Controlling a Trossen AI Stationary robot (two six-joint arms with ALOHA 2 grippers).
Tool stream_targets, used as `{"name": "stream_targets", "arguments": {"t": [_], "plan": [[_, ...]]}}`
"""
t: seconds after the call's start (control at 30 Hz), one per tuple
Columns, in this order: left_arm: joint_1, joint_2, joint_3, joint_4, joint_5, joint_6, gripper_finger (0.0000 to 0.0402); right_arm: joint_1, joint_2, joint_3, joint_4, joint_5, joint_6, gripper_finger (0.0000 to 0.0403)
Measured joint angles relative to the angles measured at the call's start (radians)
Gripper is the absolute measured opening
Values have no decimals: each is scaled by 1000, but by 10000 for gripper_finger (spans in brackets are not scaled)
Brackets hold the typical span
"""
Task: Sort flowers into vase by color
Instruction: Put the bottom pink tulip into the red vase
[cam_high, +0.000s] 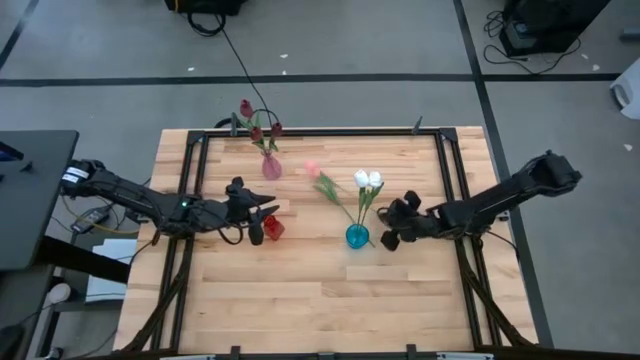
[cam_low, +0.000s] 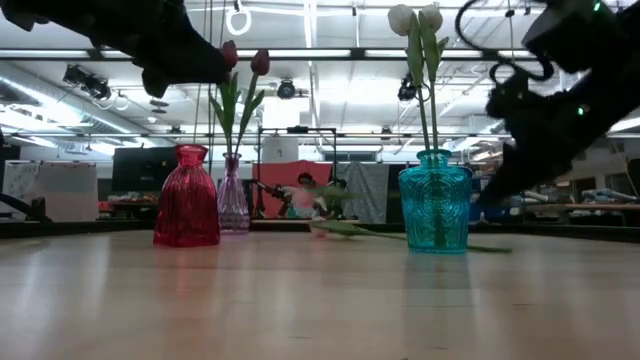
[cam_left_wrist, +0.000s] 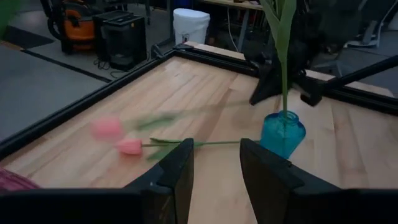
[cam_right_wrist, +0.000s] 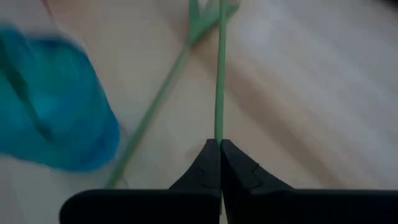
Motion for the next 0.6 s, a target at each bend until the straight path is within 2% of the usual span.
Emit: {"name": "stream_targets", "arguments": {"t": [0.2,0.37,0.47,0.6], "plan": [[0,132,0,175,0,-12,136,1,-167,6,4,76,-106,2],[5,255,0,449,-12,34,136,31,-263,52,2,201,-213,2],[8,291,0,574,-13,83,136,62,-315,100,-2,280,-295,2],[18,304,0,652,-13,115,136,101,-353,184,-60,349,-378,2]]}}
